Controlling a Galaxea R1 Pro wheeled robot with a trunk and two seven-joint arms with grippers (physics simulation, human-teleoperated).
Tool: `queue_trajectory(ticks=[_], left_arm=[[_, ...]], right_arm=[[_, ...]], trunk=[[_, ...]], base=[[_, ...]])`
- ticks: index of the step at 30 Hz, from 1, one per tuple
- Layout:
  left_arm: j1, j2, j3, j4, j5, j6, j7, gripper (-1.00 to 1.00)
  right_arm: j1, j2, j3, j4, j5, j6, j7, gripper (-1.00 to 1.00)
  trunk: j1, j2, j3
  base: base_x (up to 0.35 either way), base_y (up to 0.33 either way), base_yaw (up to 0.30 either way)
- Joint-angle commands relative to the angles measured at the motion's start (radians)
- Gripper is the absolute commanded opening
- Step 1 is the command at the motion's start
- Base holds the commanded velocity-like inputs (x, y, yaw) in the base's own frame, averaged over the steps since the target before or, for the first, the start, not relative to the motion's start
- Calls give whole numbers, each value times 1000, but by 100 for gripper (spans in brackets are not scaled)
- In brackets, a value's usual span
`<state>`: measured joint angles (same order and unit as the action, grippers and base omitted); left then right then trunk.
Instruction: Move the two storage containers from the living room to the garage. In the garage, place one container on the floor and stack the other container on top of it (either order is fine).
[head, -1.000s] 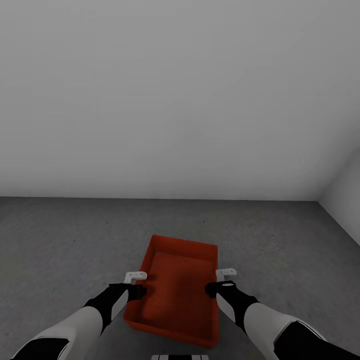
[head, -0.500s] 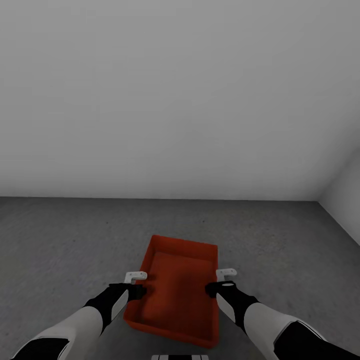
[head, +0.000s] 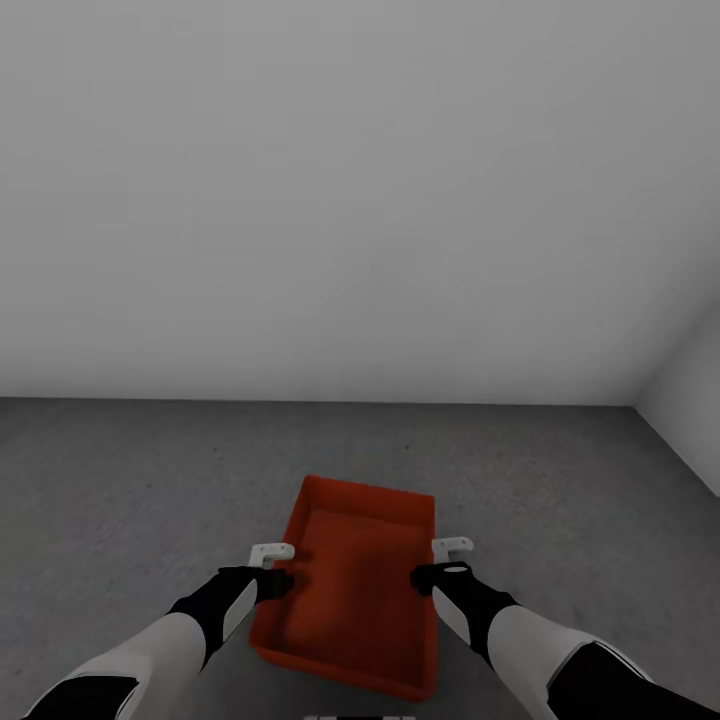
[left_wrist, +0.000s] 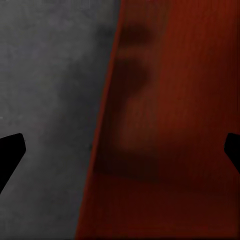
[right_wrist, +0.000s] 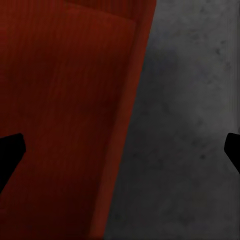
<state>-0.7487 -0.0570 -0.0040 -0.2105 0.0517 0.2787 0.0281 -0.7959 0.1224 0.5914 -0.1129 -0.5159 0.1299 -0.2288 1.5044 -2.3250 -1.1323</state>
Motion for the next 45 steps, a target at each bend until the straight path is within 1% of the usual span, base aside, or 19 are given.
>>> queue_trajectory(ticks=[1,45], left_arm=[[0,0,-1,-2,5,6,3,100],[0,2,-1,-3,7,7,-1,100]], right_arm=[[0,0,8,-2,-6,7,-6,100],[0,0,7,-2,-6,4,-6,100]], trunk=[[-4,7,2],[-173,315,140]], base=[[0,0,0],[0,0,0]])
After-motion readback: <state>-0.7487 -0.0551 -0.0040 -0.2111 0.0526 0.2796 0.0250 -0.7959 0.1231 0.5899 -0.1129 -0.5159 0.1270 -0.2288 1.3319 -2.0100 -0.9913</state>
